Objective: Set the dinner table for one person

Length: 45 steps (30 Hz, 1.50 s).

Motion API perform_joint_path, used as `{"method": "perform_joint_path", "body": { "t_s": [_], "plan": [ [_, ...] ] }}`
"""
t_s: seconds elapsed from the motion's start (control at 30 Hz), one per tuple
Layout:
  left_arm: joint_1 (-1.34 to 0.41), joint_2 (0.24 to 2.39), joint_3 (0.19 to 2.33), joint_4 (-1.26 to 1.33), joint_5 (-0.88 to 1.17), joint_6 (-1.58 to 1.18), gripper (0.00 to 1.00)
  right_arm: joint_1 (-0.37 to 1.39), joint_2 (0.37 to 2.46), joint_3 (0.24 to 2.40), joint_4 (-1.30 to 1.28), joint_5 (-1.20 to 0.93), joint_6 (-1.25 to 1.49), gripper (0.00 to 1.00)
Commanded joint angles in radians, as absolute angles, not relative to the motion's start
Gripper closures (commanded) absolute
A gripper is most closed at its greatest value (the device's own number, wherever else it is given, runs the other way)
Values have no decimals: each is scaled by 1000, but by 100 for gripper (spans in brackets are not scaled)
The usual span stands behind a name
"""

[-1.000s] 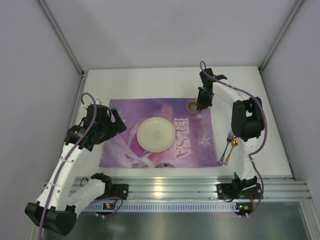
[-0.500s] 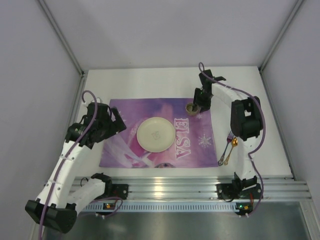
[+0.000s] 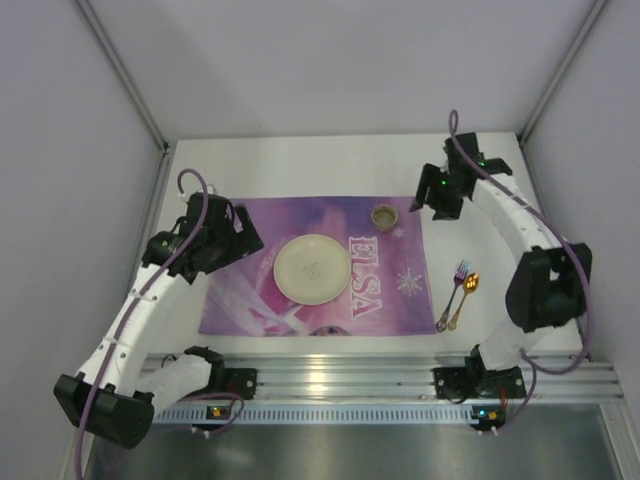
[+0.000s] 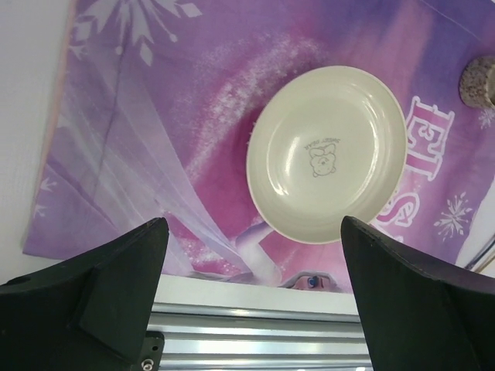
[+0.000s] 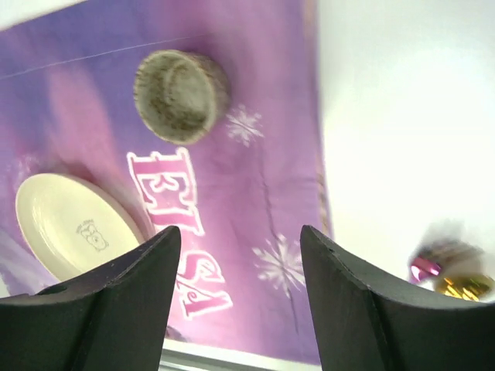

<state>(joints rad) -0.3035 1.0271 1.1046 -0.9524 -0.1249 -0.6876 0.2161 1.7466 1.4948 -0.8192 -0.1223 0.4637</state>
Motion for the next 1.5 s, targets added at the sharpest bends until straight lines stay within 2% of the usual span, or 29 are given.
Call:
{"method": "perform_joint_path", "body": {
  "t_s": [0.0, 0.13, 0.33, 1.13, 1.27, 1.33, 1.47],
  "plan": [
    [-376, 1052, 1131, -858, -130, -730, 1, 111, 1558, 1350, -879, -112, 462, 36],
    [-555, 1118, 1143, -828, -228, -770, 2, 58, 1474, 1104, -887, -80, 492, 37],
    [-632, 1195, 1152, -807, -227, -815, 2, 34, 1463, 922, -827, -104, 508, 39],
    [-635, 1112, 1080, -844, -268, -830, 2, 9, 1571, 857, -739, -32, 495, 52],
    [-635, 1124, 1088, -844, -271, -830, 2, 9, 1583, 850, -727, -22, 489, 60],
    [-635, 1124, 1092, -844, -272, -830, 2, 9, 1586, 844, -721, -11, 485, 68],
    [-634, 1135, 1095, -845, -270, -830, 2, 8, 1606, 835, -704, -5, 480, 92]
  ]
}}
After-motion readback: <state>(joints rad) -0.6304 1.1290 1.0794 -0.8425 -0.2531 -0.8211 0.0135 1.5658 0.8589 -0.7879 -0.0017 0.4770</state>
